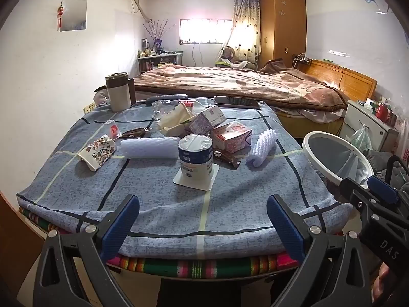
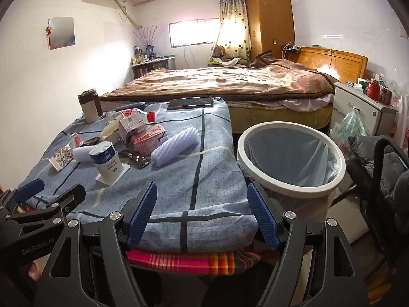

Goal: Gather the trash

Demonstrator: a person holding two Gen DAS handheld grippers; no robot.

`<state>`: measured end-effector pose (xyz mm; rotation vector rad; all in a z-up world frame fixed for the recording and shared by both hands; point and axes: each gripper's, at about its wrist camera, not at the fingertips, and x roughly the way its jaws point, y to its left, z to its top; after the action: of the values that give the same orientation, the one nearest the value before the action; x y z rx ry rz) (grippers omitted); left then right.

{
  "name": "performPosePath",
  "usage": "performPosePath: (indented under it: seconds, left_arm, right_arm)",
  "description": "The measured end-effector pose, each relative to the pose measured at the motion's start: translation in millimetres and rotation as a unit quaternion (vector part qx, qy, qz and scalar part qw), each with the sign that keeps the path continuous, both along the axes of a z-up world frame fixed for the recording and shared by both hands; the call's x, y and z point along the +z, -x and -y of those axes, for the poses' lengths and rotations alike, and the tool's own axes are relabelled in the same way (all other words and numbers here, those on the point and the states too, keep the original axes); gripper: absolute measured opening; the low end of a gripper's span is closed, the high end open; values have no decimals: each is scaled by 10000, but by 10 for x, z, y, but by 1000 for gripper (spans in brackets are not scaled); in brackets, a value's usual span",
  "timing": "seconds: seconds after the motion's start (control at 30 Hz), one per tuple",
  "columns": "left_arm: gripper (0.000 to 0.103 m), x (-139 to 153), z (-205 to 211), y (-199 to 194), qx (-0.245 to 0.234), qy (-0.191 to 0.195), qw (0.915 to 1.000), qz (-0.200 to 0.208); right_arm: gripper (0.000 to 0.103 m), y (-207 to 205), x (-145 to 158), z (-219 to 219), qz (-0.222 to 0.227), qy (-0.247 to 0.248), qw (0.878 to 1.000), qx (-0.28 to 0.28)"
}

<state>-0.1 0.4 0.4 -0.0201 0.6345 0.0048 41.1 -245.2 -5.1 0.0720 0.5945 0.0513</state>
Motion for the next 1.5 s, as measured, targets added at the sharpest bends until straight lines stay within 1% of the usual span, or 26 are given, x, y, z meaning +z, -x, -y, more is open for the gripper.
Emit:
performPosePath:
  seconds: [0.03,0.23,0.27,0.37,0.53,0.57,0.97,1.03,1.5]
  left_arm:
    - [101,2,22,12,20,-84,10000,47]
    - [101,-57,-82,-51,24,-22,10000,2]
    - [101,-7,-85,5,73,-105,9999,23]
    - [101,22,-81,-9,99,-111,9999,18]
    - [101,33,-75,-38,82,-94,9999,-9]
    - [101,10,-30,26,149,-122,9998,48]
    - [101,-5,20,28,174,-140,9997,54]
    - [101,26,-46,40,175,-110,9998,63]
    - [101,54,-79,34,202,-126,9997,97]
  right_arm:
    - [74,3,0,4,12,-26,10000,-10]
    - [74,4,-3,2,13,-8,10000,-3]
    - [74,4,-3,2,13,-8,10000,-5]
    - [74,15,3,6,17,-13,10000,-2]
    - [74,25,15,21,16,-17,10000,-21]
    - [74,25,17,22,16,-23,10000,-15]
    - [74,26,17,13,28,-15,10000,-24]
    - [74,19,21,19,30,-14,10000,-28]
    - [74,44,55,30,54,0,10000,-25]
